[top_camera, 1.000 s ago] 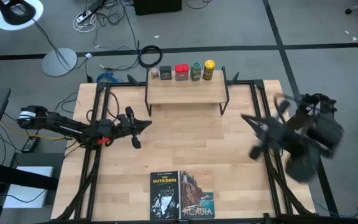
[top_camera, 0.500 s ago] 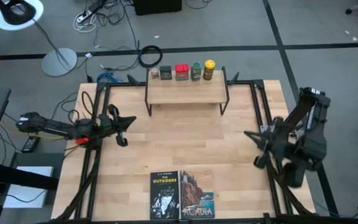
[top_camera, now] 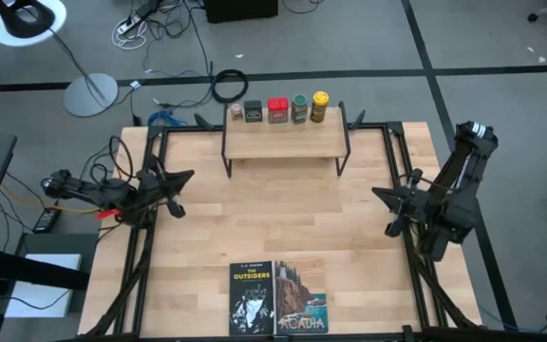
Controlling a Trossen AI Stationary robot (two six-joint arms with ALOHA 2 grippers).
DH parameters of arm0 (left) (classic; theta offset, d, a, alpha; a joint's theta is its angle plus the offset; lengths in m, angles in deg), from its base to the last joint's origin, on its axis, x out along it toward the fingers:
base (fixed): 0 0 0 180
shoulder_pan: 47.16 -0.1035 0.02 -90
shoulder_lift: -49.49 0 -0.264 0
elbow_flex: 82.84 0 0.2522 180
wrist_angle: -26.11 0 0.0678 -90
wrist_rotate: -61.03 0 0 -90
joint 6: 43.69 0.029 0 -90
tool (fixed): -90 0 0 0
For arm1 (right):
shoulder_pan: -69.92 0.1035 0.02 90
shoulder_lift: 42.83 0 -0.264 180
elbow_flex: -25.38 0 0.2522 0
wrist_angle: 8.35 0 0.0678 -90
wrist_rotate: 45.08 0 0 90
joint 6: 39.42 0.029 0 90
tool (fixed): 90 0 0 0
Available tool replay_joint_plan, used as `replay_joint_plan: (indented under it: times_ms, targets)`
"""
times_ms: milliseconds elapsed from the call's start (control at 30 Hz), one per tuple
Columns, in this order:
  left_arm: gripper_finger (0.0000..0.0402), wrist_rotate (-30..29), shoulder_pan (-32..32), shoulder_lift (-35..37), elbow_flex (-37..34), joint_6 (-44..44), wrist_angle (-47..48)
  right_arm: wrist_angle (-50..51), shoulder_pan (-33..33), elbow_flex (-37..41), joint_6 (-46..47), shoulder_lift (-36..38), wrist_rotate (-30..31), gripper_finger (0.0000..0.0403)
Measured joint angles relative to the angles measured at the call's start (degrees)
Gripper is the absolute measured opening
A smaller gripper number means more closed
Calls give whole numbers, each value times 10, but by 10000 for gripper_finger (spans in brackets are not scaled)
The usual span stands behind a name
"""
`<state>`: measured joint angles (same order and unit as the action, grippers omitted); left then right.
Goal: Shelf spices
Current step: Return to Home Position
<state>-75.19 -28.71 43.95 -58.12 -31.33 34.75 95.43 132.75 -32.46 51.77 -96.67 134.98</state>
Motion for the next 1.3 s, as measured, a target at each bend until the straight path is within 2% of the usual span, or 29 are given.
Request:
replay_joint_plan:
  times_ms: [133,300,400,533,767,1000,1300]
  targets:
    - [0,-28,1,3,0,22,-1,1,27,67,74,22,0,0]
    - [0,-20,1,8,0,22,1,0,74,138,165,48,0,0]
    - [0,-9,1,8,0,20,2,1,84,155,187,59,-2,0]
    - [0,0,1,8,0,9,3,0,70,155,183,62,0,0]
    - [0,4,1,7,0,-4,3,-31,-3,152,176,50,-1,0]
    - [0,4,1,7,0,-10,3,-70,-62,67,82,11,-1,0]
    - [0,4,1,7,0,-11,3,-150,-101,-141,-256,-63,0,0]
